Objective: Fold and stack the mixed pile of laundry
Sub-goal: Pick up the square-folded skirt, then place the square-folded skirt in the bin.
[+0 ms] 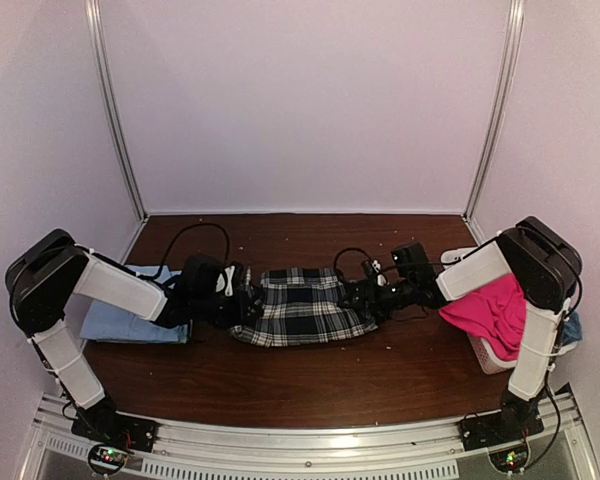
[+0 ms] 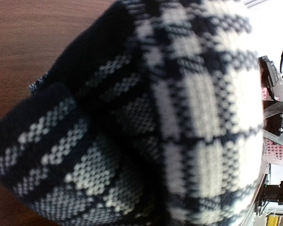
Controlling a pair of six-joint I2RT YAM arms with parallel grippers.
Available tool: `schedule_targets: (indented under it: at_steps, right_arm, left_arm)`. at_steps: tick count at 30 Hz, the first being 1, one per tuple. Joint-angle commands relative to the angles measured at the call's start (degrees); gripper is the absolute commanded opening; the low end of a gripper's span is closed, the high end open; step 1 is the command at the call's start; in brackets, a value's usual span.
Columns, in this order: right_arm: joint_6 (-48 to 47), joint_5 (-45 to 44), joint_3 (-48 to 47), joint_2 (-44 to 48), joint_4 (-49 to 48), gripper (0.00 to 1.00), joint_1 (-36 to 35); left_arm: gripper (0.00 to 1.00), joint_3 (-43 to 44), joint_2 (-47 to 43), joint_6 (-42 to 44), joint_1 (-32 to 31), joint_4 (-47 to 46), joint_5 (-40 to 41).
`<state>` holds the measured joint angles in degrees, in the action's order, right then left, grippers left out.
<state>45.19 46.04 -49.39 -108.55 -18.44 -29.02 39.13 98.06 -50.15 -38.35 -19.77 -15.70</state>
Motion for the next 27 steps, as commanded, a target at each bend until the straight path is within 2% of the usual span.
schedule_targets:
  at_steps: [1, 5, 9, 16, 23, 27]
  right_arm:
    - [-1.20, -3.51, -1.86, -0.95, 2.60, 0.47, -3.17]
    - [-1.27, -6.50, -3.78, 0.71, 2.69, 0.21, -6.11]
    - [-2.90, -10.66, -9.54, 1.20, 5.83, 0.00, -9.55]
    - [-3.16, -14.15, -25.18, -3.07, 8.89, 0.00, -15.79]
    - [-1.45, -14.46, -49.55, -17.42, 11.30, 0.00, -22.20]
    - [-0.58, -15.03, -64.05, -26.63, 14.33, 0.00, -25.11]
  left_arm:
    - [0.00, 2.96, -0.85, 7.20, 0.12, 7.38, 2.04]
    - [0.00, 6.70, -5.79, 14.42, 0.12, 17.83, 7.84]
    - [0.00, 11.55, -11.33, 20.58, 0.12, 31.20, 14.47]
    - [0.00, 14.57, -26.91, 26.58, 2.38, 47.41, 26.87]
    - [0.00, 15.93, -38.59, 30.23, 12.69, 60.13, 33.14]
    - [0.00, 16.71, -42.36, 34.15, 20.41, 63.41, 36.15]
